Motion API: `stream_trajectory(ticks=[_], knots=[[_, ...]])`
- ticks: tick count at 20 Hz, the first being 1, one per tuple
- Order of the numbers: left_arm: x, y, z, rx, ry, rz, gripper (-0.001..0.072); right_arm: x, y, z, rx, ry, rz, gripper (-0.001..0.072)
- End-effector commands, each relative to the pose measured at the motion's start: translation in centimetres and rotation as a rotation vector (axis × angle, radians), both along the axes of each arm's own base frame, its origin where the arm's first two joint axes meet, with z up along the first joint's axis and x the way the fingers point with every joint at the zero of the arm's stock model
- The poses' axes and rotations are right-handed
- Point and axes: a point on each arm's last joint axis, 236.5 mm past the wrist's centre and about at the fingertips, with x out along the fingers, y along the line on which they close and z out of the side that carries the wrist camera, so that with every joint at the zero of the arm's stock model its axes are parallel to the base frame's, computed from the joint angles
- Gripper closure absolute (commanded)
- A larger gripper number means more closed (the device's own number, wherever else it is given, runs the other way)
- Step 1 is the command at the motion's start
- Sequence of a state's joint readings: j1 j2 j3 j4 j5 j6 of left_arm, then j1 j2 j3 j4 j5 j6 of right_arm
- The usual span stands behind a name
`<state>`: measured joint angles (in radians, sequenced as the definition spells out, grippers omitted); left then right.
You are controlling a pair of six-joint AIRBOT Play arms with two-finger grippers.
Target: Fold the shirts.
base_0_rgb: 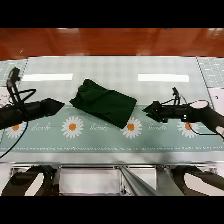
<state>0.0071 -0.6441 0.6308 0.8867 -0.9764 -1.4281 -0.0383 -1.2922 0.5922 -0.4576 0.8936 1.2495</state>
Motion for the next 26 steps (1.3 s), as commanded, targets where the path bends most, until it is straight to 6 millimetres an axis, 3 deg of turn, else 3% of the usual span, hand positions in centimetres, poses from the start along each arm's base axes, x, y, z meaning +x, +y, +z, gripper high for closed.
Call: stream_trajectory(ticks=[1, 4, 7, 9, 10, 11, 14, 17, 19, 22, 26], knots=[[0.1, -0.5, -1.4, -0.010, 0.014, 0.010, 0.0682, 0.6, 3.8, -1.7, 0.118, 0.049, 0.023, 0.0294], [0.6, -0.2, -1.2, -0.012, -0.004, 0.029, 0.0682, 0.7, 8.0, -2.5, 0.112, 0.057, 0.136, 0.0295], [0.6, -0.2, -1.2, -0.012, -0.003, 0.028, 0.0682, 1.1, 10.8, -2.6, 0.098, 0.060, 0.215, 0.0297], [0.6, -0.2, -1.2, -0.012, -0.003, 0.028, 0.0682, 1.5, 11.0, -2.1, 0.052, 0.042, 0.266, 0.0430], [0.6, -0.2, -1.2, -0.012, -0.003, 0.028, 0.0682, 1.9, 11.4, -1.1, 0.060, 0.013, 0.299, 0.0595], [0.6, -0.2, -1.2, -0.012, -0.003, 0.028, 0.0682, 2.4, 11.7, -0.1, 0.063, -0.023, 0.327, 0.0690], [0.6, -0.3, -1.2, -0.012, -0.002, 0.027, 0.0682, 5.1, 12.7, 5.2, 0.082, -0.155, 0.344, 0.0691], [0.6, -0.2, -1.2, -0.012, -0.003, 0.027, 0.0682, 8.3, 13.3, 13.6, 0.060, -0.343, 0.389, 0.0692], [0.6, -0.2, -1.2, -0.012, -0.002, 0.027, 0.0682, 9.7, 12.7, 19.2, -0.029, -0.449, 0.444, 0.0692], [0.5, -0.3, -1.2, -0.012, 0.000, 0.025, 0.0682, 10.6, 9.9, 25.6, -0.176, -0.551, 0.492, 0.0692], [0.3, -0.4, -1.3, -0.012, 0.008, 0.019, 0.0682, 11.0, 3.6, 31.8, -0.270, -0.606, 0.445, 0.0692]])
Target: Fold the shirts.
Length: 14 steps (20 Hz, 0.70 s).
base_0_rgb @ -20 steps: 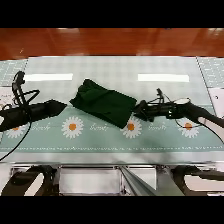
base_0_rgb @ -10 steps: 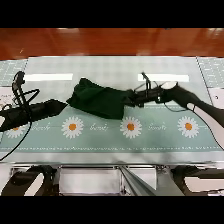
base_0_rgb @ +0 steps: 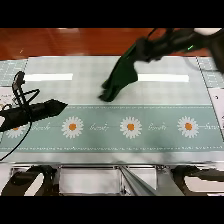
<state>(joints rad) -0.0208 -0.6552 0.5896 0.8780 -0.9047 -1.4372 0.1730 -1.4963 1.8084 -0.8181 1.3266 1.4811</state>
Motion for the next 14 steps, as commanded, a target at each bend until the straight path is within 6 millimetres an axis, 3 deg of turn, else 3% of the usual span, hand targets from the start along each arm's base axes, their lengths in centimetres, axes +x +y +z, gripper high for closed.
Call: stream_trajectory(ticks=[1, 4, 9, 11, 14], knots=[[-0.3, -0.2, -0.2, 0.000, 0.012, -0.011, 0.0682, 0.0, -6.6, 4.7, -0.087, -0.044, -0.094, 0.0692], [-0.8, -0.4, -0.4, -0.001, 0.031, -0.026, 0.0682, 0.4, -14.0, 6.7, -0.088, -0.052, -0.247, 0.0692], [-0.9, -0.4, -0.4, -0.001, 0.035, -0.030, 0.0682, -1.6, -25.8, 8.8, -0.052, -0.043, -0.493, 0.0692], [-0.9, -0.4, -0.4, -0.001, 0.035, -0.030, 0.0682, -3.3, -29.7, 8.7, -0.040, -0.007, -0.565, 0.0692], [-0.8, -0.4, -0.4, -0.001, 0.031, -0.026, 0.0682, -7.0, -34.0, 6.6, -0.090, 0.123, -0.638, 0.0693]])
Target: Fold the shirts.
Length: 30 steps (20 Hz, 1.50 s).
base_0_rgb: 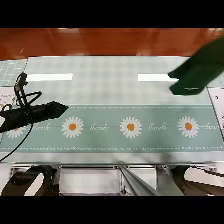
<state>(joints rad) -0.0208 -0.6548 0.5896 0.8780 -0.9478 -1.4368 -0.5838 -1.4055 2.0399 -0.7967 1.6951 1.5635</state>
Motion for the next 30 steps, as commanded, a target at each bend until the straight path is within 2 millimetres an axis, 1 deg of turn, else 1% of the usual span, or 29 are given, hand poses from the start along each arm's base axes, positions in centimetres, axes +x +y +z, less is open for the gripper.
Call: stream_trajectory(ticks=[1, 3, 4, 5, 6, 7, 8, 10, 11, 12, 14, 15, 16, 17, 18, 20, 21, 22, 23, 24, 25, 26, 27, 28, 29, 30], knots=[[0.2, 0.1, 0.1, 0.000, -0.009, 0.008, 0.0682, -5.1, -5.7, -2.3, -0.019, 0.165, -0.125, 0.0693], [0.8, 0.4, 0.4, 0.001, -0.032, 0.027, 0.0682, -7.7, -8.1, -3.3, -0.038, 0.222, -0.246, 0.0693], [1.2, 0.5, 0.6, 0.002, -0.048, 0.039, 0.0682, -9.4, -9.3, -4.5, -0.058, 0.276, -0.313, 0.0693], [1.6, 0.7, 0.8, 0.002, -0.064, 0.053, 0.0682, -11.8, -10.5, -6.2, -0.084, 0.352, -0.388, 0.0693], [2.0, 0.9, 1.0, 0.003, -0.080, 0.066, 0.0682, -14.7, -11.4, -8.3, -0.103, 0.443, -0.464, 0.0693], [2.3, 1.1, 1.2, 0.003, -0.093, 0.077, 0.0682, -17.7, -12.2, -10.3, -0.114, 0.535, -0.539, 0.0693], [2.6, 1.3, 1.4, 0.004, -0.105, 0.087, 0.0682, -21.4, -12.8, -12.5, -0.127, 0.641, -0.626, 0.0692], [2.8, 1.4, 1.5, 0.005, -0.114, 0.094, 0.0682, -28.6, -13.0, -16.1, -0.149, 0.843, -0.773, 0.0692], [2.8, 1.4, 1.5, 0.007, -0.116, 0.091, 0.0682, -31.3, -12.6, -17.4, -0.144, 0.922, -0.833, 0.0692], [2.8, 1.4, 1.5, 0.007, -0.116, 0.090, 0.0682, -33.7, -11.8, -18.6, -0.135, 0.991, -0.878, 0.0691], [2.8, 1.4, 1.5, 0.012, -0.119, 0.084, 0.0682, -37.0, -10.4, -20.4, -0.144, 1.108, -0.920, 0.0690], [2.8, 1.4, 1.5, 0.013, -0.120, 0.084, 0.0682, -38.2, -10.0, -21.0, -0.152, 1.160, -0.934, 0.0600], [2.8, 1.4, 1.5, 0.013, -0.120, 0.085, 0.0682, -38.7, -9.6, -21.6, -0.147, 1.189, -0.931, 0.0381], [2.9, 1.4, 1.4, 0.014, -0.119, 0.087, 0.0682, -38.7, -9.4, -21.9, -0.141, 1.195, -0.924, 0.0294], [3.2, 1.5, 1.3, 0.015, -0.120, 0.093, 0.0682, -38.5, -9.3, -21.9, -0.133, 1.189, -0.919, 0.0297], [4.3, 1.9, 1.3, 0.032, -0.140, 0.100, 0.0682, -38.2, -9.1, -22.0, -0.122, 1.177, -0.912, 0.0304], [5.1, 2.0, 1.6, 0.046, -0.154, 0.093, 0.0682, -37.4, -9.0, -22.1, -0.100, 1.154, -0.899, 0.0313], [5.9, 2.0, 2.2, 0.059, -0.168, 0.079, 0.0682, -35.7, -8.7, -22.2, -0.053, 1.100, -0.870, 0.0448], [7.1, 2.0, 3.3, 0.073, -0.195, 0.064, 0.0682, -33.2, -8.4, -21.9, 0.007, 1.013, -0.824, 0.0656], [8.4, 1.9, 4.5, 0.081, -0.221, 0.056, 0.0682, -29.3, -8.3, -21.1, 0.082, 0.878, -0.772, 0.0691], [9.8, 1.9, 6.2, 0.084, -0.252, 0.052, 0.0682, -24.6, -7.9, -19.7, 0.150, 0.718, -0.700, 0.0691], [11.3, 1.7, 8.3, 0.081, -0.284, 0.044, 0.0682, -20.3, -7.5, -17.9, 0.179, 0.574, -0.630, 0.0691], [12.7, 1.4, 10.3, 0.077, -0.313, 0.033, 0.0683, -15.8, -6.6, -15.8, 0.180, 0.435, -0.552, 0.0691], [13.9, 0.6, 12.3, 0.074, -0.339, 0.006, 0.0683, -11.3, -4.9, -13.6, 0.157, 0.304, -0.461, 0.0691], [15.0, -0.5, 14.1, 0.069, -0.357, -0.034, 0.0683, -7.5, -2.5, -11.8, 0.119, 0.207, -0.370, 0.0692], [15.7, -1.9, 15.3, 0.065, -0.363, -0.082, 0.0683, -3.8, 1.1, -10.3, 0.071, 0.120, -0.260, 0.0692]])
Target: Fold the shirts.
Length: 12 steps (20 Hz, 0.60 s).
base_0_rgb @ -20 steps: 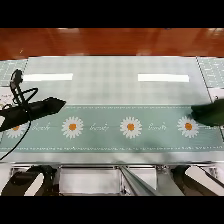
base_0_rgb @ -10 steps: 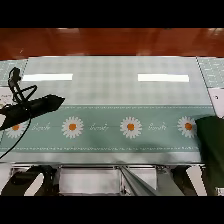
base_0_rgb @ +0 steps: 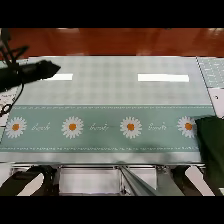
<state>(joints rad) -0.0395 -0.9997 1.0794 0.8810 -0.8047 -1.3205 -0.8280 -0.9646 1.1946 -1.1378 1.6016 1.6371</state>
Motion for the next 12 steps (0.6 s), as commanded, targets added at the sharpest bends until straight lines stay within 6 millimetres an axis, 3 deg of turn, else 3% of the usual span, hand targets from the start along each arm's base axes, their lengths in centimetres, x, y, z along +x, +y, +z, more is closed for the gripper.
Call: stream_trajectory(ticks=[1, 3, 4, 6, 8, 10, 12], knots=[[3.3, -3.9, 4.5, 0.020, -0.033, -0.143, 0.0683, 13.3, 11.1, 6.8, -0.030, -0.388, 0.331, 0.0692], [3.5, -6.2, 2.2, 0.053, 0.083, -0.214, 0.0683, 16.1, 18.7, 4.7, -0.143, -0.353, 0.585, 0.0692], [3.1, -6.6, -0.4, 0.079, 0.180, -0.216, 0.0683, 16.4, 20.9, 1.9, -0.237, -0.267, 0.694, 0.0691], [1.6, -5.5, -6.4, 0.188, 0.366, -0.179, 0.0683, 15.3, 21.0, -4.6, -0.405, -0.002, 0.775, 0.0692], [0.4, -4.0, -10.1, 0.235, 0.472, -0.113, 0.0682, 13.9, 20.2, -8.6, -0.437, 0.184, 0.806, 0.0692], [-0.2, -3.9, -11.2, 0.240, 0.510, -0.117, 0.0682, 13.7, 20.1, -9.9, -0.429, 0.228, 0.813, 0.0692], [-0.4, -3.8, -11.5, 0.243, 0.520, -0.120, 0.0682, 14.2, 20.1, -9.7, -0.435, 0.206, 0.809, 0.0692]])
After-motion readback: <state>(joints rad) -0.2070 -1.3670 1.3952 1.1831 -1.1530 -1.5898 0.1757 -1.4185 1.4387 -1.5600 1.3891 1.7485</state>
